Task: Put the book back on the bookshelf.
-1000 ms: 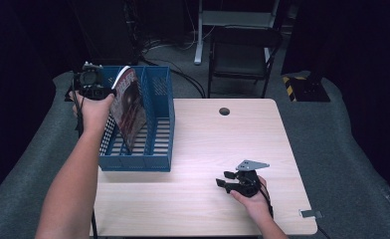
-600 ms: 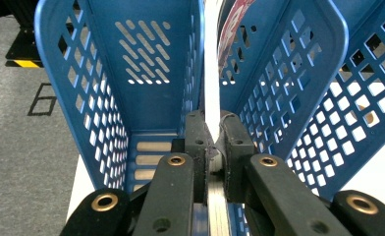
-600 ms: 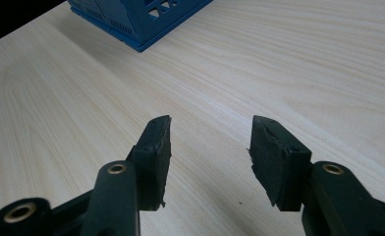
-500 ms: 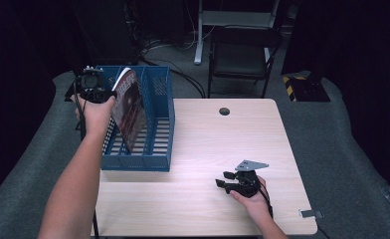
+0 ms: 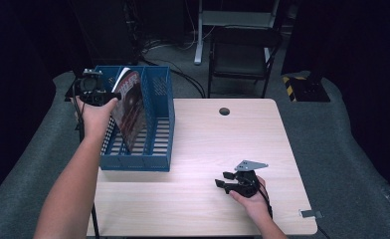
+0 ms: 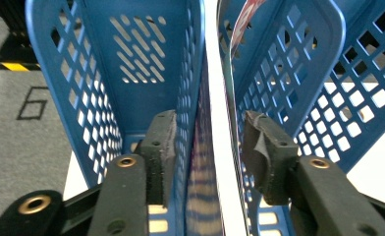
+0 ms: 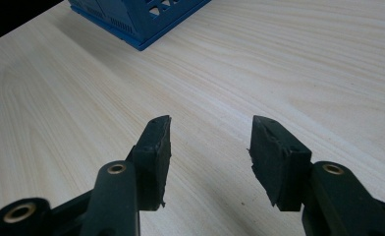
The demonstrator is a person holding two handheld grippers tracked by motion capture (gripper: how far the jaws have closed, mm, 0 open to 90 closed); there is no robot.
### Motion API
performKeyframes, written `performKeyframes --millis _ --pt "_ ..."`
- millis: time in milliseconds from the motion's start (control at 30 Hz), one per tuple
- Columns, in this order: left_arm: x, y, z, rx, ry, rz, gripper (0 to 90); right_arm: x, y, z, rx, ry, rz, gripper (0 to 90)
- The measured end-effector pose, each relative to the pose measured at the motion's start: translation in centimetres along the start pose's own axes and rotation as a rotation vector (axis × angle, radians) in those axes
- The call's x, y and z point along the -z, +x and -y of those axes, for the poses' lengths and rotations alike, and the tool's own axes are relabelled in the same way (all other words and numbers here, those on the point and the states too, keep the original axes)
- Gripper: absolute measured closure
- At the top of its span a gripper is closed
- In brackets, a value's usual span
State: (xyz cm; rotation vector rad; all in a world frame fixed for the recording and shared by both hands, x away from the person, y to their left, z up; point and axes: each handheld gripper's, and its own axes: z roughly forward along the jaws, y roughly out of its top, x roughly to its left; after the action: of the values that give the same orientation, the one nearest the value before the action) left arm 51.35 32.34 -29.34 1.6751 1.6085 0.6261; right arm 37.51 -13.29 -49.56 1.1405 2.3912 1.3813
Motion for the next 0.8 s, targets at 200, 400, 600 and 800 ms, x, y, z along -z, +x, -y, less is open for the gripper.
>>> performKeyframes --millis 200,400,600,800 --pt "0.18 -0.04 0.06 -0.013 0.005 0.010 50.2 -0.06 0.02 -0.03 -0.012 -0.001 0.000 49.7" --pt "0.10 -0.21 0.22 -0.032 0.026 0.014 49.0 -0.39 -0.03 -0.13 -0.008 0.003 -0.004 49.2" --pt "0.21 -0.15 0.21 -0.027 0.035 0.015 47.9 -0.60 -0.07 -0.22 -0.012 0.008 -0.014 48.7" --pt "0.67 -0.02 0.11 -0.040 0.020 0.026 46.0 -0.57 -0.25 -0.18 -0.026 0.007 -0.017 48.3"
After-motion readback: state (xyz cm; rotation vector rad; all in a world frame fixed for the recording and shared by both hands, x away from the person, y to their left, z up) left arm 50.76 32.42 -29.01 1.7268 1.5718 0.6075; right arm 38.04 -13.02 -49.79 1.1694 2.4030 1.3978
